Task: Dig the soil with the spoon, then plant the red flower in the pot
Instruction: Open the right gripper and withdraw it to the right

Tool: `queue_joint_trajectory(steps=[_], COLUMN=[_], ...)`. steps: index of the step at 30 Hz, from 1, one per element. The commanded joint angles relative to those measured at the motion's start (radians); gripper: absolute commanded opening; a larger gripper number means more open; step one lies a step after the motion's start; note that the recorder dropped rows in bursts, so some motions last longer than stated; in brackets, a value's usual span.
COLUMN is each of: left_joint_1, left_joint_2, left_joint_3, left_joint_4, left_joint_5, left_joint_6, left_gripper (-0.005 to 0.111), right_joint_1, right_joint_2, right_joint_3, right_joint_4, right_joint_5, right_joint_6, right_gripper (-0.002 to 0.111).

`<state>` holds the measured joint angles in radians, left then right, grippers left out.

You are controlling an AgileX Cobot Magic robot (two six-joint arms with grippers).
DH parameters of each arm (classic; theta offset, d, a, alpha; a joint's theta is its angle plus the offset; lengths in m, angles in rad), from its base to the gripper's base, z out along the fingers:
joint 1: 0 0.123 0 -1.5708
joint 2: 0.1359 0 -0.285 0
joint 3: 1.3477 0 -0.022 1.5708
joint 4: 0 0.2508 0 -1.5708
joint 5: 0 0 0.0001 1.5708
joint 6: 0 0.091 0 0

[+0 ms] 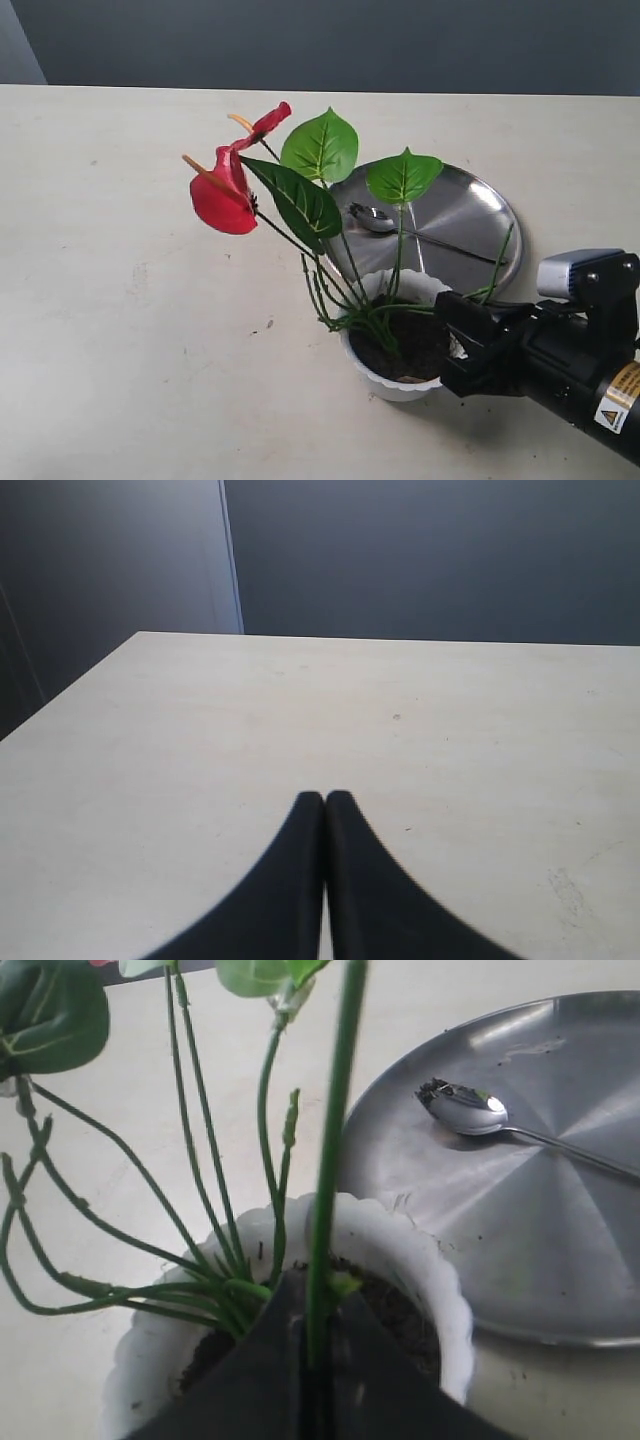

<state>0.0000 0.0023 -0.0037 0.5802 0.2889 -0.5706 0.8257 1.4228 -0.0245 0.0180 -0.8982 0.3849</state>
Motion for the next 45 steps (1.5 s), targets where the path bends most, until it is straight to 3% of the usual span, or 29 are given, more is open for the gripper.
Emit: queue_joint_trajectory(steps=[1, 3, 5, 10, 17, 26, 33, 36, 38, 42, 45], left_joint_1=[0.001, 0.001, 0.001, 0.001, 0.001, 0.001, 0.001, 0.001, 0.001, 0.001, 0.001], left_joint_2=[-0.002, -0.002, -0.002, -0.002, -0.002, -0.002, -0.002, -0.002, -0.002, -0.002, -0.002], left_joint_3=[0.004, 0.004, 0.004, 0.004, 0.004, 0.004, 0.004, 0.004, 0.004, 0.004, 0.004], left_joint_4=[0.000, 0.000, 0.000, 0.000, 0.000, 0.000, 0.000, 0.000, 0.000, 0.000, 0.000], left_joint_5=[-0.004, -0.004, -0.004, -0.004, -0.004, -0.004, -0.004, -0.004, -0.004, -0.004, -0.004], left_joint_6=[-0.002, -0.002, -0.002, -0.002, -0.002, -0.002, -0.002, -0.002, -0.002, -0.002, -0.002], left_gripper=[0.000, 0.000, 0.000, 0.000, 0.000, 0.000, 0.000, 0.000, 0.000, 0.000, 0.000], right_joint_1=[0.003, 0.003, 0.003, 0.003, 0.003, 0.003, 0.003, 0.003, 0.003, 0.003, 0.003], right_joint_2=[0.025, 0.025, 0.025, 0.025, 0.025, 0.025, 0.004, -0.038, -0.072, -0.152, -0.278], right_joint_3=[0.025, 0.025, 0.025, 0.025, 0.025, 0.025, 0.025, 0.025, 0.025, 0.025, -0.081], right_joint_4=[-0.069, -0.069, -0.068, -0.027, -0.045, -0.047, -0.072, 0.007, 0.080, 0.208, 0.241], right_joint_5=[0.190, 0.170, 0.158, 0.140, -0.068, -0.081, -0.250, -0.263, -0.245, -0.111, 0.387], right_joint_6=[-0.015, -0.015, -0.013, -0.011, -0.011, -0.011, -0.010, -0.030, -0.075, -0.208, -0.385], right_gripper=[0.016, 0.027, 0.032, 0.027, 0.027, 0.027, 0.027, 0.020, 0.003, -0.001, -0.001])
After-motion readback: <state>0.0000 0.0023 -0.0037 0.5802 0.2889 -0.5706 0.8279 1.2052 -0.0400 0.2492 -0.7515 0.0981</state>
